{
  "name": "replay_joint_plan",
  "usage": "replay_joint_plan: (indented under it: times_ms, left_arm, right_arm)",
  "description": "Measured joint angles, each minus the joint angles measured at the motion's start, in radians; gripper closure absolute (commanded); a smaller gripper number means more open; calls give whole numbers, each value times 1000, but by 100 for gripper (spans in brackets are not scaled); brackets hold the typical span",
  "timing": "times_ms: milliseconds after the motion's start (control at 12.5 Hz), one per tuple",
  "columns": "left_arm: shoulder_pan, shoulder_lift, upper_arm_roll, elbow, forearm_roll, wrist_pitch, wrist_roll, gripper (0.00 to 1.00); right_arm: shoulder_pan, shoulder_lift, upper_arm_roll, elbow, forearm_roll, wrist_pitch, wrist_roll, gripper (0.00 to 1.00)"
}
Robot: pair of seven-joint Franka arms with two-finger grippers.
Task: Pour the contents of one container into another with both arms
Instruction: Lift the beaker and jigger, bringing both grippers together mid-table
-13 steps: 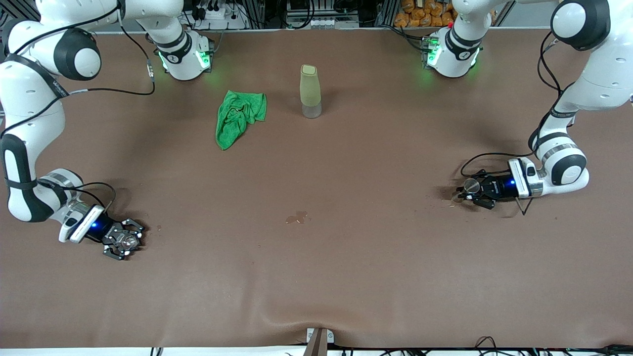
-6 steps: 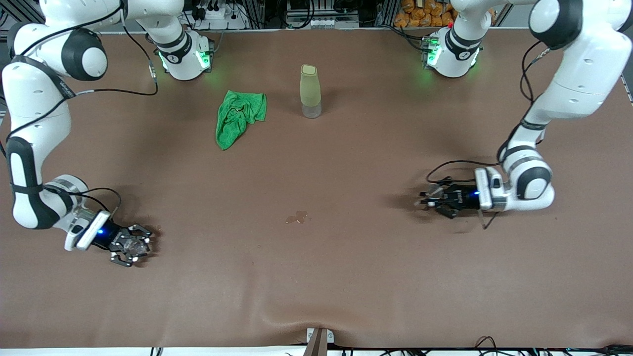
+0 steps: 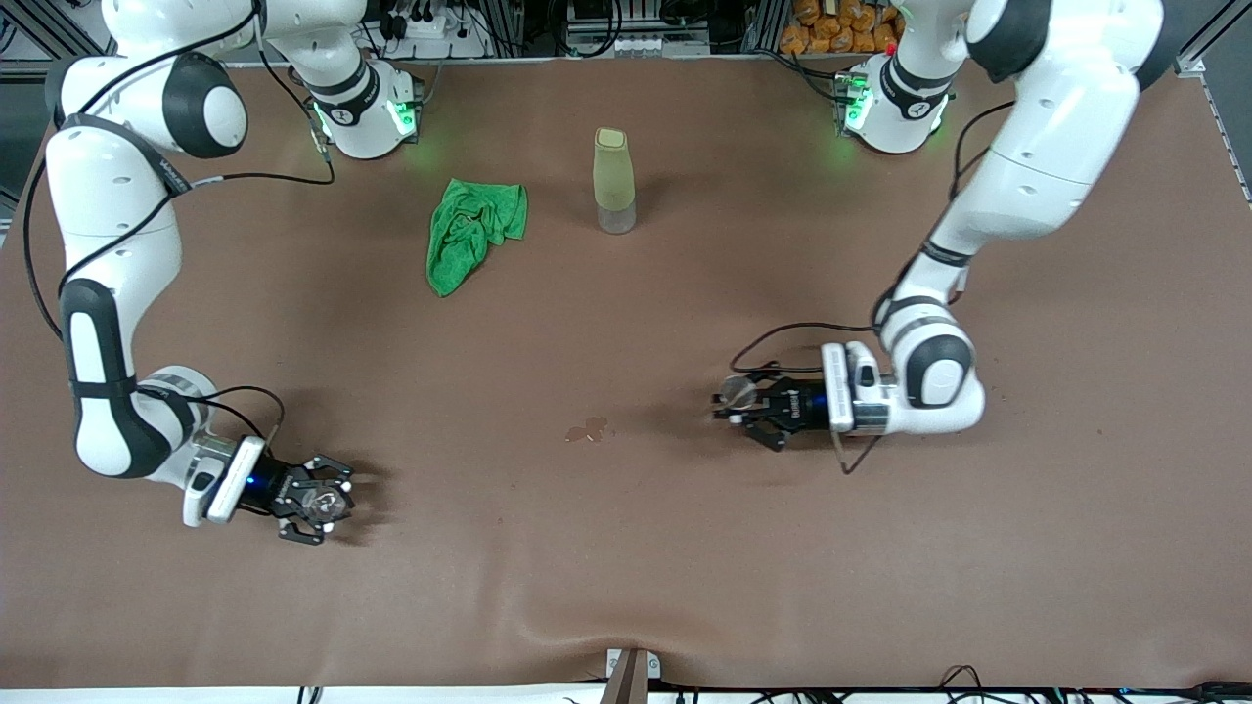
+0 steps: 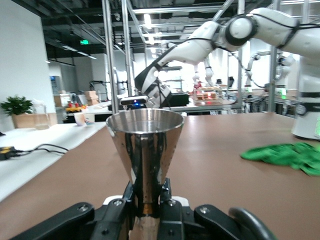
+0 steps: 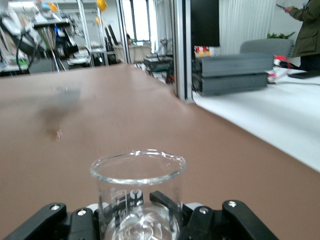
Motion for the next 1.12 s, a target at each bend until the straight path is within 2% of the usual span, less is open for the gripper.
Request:
replay_joint_plan:
  times_ms: [160,399,638,1117]
  left_arm:
    - [-60,0,0,43,-48,66,-47,100]
    - [-140,2,1,110,-145,180,-87,100]
    - [-208,35,6,207,-193,296,-113,100]
    - [-330,109,11,357,-217,496,-181,100]
  right_arm:
    - [36,-42,26,7,1,1,83,100]
    - [98,-132,30,11,1,2,260,100]
    - [146,-206,30,4,0,2,397,100]
    - [254,-441,32,-160,1,96,695,100]
